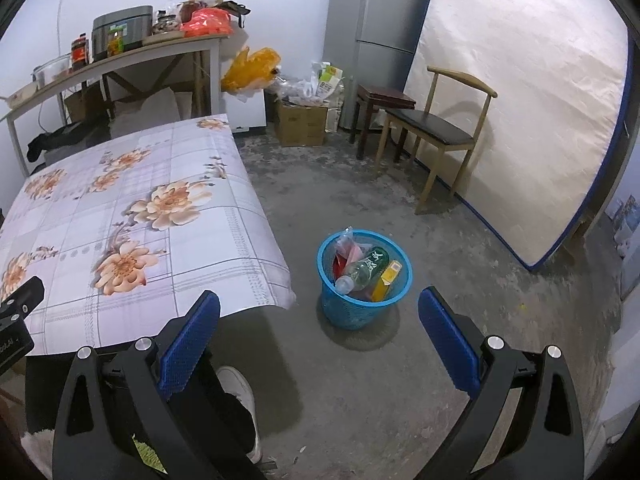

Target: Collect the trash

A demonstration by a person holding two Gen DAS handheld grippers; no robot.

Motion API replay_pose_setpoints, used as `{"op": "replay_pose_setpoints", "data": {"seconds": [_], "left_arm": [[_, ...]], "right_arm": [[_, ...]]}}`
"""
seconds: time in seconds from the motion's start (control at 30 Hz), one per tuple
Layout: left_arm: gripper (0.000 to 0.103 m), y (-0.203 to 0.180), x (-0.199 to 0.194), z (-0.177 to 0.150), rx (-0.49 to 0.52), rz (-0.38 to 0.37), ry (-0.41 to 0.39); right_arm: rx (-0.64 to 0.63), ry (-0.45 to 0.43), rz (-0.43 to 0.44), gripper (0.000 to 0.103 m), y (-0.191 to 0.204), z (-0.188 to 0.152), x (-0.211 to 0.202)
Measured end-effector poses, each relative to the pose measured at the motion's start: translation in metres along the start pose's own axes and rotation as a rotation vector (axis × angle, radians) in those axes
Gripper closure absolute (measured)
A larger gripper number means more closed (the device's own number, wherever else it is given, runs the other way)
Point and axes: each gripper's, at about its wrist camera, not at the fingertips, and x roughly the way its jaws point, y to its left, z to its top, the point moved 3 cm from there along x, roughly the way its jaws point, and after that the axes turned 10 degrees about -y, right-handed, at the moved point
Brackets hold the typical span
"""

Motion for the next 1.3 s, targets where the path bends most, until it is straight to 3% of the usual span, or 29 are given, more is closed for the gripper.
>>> {"op": "replay_pose_setpoints", "data": {"seconds": [1.3], "left_arm": [[0.009,0.0009,0.0012,0.0001,-0.01,0.019,0.014]], "right_arm": [[0.014,0.017,0.004,0.006,-0.0053,-0.0035,0.0058]]}}
